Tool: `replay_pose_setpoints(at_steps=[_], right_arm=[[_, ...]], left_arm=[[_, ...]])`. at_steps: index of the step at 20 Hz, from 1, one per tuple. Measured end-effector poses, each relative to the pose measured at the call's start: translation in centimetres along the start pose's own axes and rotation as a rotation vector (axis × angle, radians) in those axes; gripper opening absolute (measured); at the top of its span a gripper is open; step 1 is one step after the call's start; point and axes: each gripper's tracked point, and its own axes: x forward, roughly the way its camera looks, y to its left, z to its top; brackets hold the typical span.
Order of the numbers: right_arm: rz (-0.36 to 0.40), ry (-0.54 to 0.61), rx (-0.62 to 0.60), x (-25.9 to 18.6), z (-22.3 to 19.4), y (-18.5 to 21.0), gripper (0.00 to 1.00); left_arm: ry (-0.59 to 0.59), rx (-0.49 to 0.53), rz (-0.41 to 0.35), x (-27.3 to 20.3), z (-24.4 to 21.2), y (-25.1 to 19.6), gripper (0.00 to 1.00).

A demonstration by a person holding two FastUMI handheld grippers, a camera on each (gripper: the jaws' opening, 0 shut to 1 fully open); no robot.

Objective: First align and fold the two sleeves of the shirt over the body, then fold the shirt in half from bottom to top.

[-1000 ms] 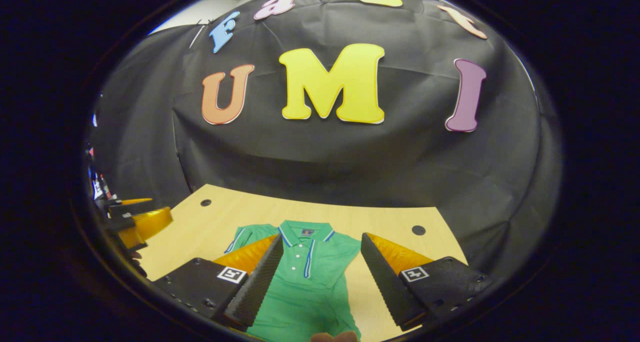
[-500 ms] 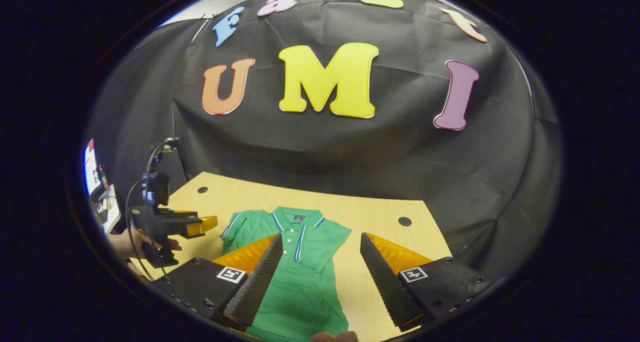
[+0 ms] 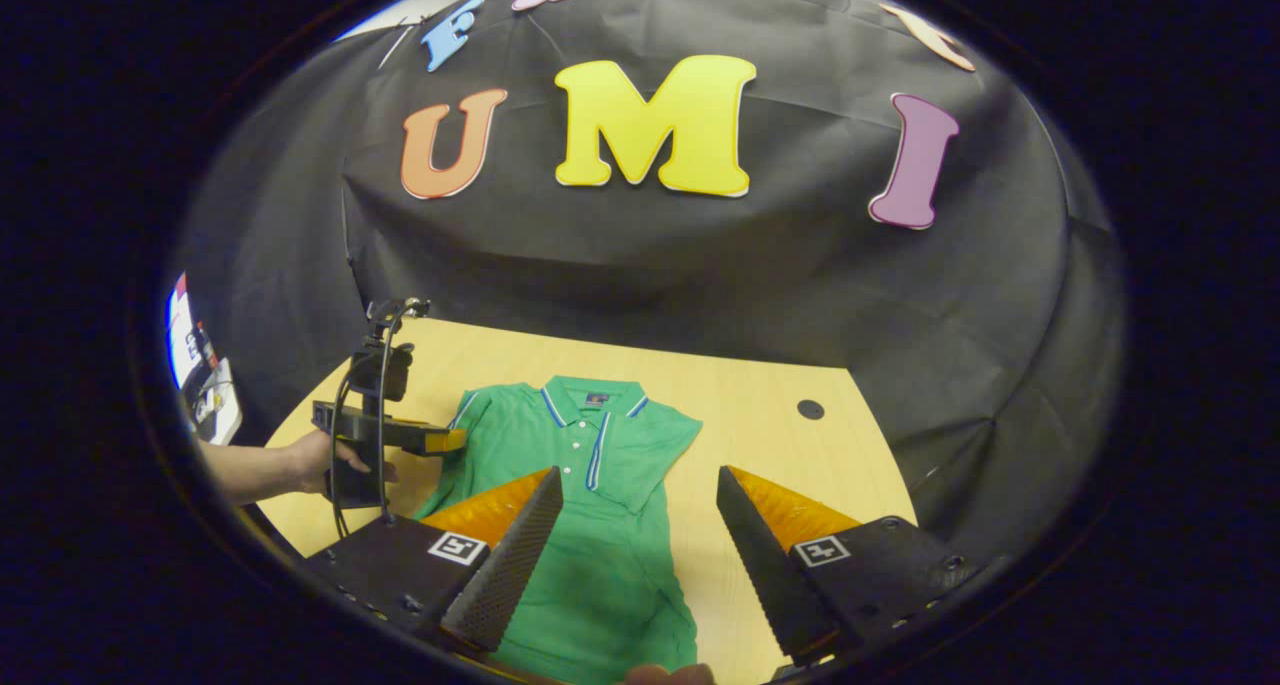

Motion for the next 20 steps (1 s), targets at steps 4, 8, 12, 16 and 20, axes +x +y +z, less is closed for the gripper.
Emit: replay_pose_setpoints(at_steps=[4, 8, 12, 16, 20], right_arm=[[-0.022, 0.031, 0.030, 0.6, -0.9, -0.4, 0.96], [-0.035, 0.048, 0.041, 0.8, -1.8, -0.7, 0.96], [-0.028, 0.054, 0.060, 1.3, -2.0, -0.6, 0.96], [-0.015, 0.050, 0.065, 1.4, -2.1, -0.5, 0.96], [-0.006, 0.056, 0.081, 1.4, -2.4, -0.5, 0.96]], left_arm=[[0.002, 0.021, 0.005, 1.1, 0.0, -0.2, 0.94], [0.021, 0.064, 0.047, 1.1, 0.3, 0.6, 0.49], [-0.033, 0.081, 0.005, -0.1, 2.1, 0.0, 0.23], [-0.102, 0.066, -0.056, -1.3, 4.3, -1.2, 0.13], [-0.162, 0.046, -0.065, -2.8, 6.4, -2.0, 0.11]])
